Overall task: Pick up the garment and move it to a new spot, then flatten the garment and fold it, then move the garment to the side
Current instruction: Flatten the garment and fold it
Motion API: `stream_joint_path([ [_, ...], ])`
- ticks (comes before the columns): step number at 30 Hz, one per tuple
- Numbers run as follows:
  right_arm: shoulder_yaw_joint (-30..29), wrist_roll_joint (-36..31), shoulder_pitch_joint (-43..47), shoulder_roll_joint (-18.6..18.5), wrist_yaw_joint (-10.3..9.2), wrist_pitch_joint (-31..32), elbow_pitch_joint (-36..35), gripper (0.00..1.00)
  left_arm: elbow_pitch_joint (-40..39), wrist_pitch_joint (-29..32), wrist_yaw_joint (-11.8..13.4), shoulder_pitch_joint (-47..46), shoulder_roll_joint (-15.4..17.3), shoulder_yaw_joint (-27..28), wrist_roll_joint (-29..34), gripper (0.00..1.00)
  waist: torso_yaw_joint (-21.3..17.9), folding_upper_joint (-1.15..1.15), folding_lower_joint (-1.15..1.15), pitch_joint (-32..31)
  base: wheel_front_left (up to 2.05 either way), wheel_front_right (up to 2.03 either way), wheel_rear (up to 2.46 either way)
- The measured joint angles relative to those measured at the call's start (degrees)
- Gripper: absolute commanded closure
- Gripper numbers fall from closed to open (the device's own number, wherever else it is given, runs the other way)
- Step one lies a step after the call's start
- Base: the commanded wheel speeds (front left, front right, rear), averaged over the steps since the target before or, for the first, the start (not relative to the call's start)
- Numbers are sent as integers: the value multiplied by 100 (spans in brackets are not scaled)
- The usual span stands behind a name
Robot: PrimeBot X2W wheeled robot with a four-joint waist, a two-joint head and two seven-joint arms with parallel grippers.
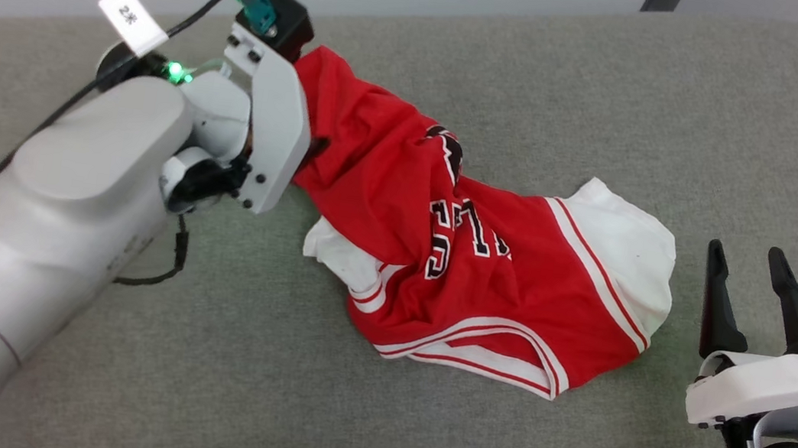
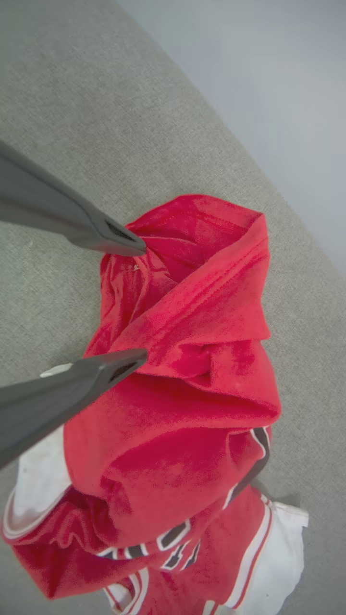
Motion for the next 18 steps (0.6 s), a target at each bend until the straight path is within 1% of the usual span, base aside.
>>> stream_joint_path([
  [5, -27, -75, 38, -27, 0, -101, -131, 0, -25, 672, 33, 57, 108, -90, -259, 0, 85, 0, 0, -121, 0, 0, 0],
  [10, -35, -151, 121, -26, 0, -240, -336, 0, -325, 1127, 230, 392, 138, -143, -512, 0, 132, 0, 0, -211, 0, 0, 0],
  [14, -23, -193, 123, -12, 0, -297, -498, 0, -598, 1310, 391, 711, 223, -193, -648, 0, 81, 0, 0, -195, 0, 0, 0],
  [18, 30, -193, 122, 7, 0, -302, -576, 0, -726, 1301, 526, 833, 245, -151, -735, 0, -13, 0, 0, -145, 0, 0, 0],
])
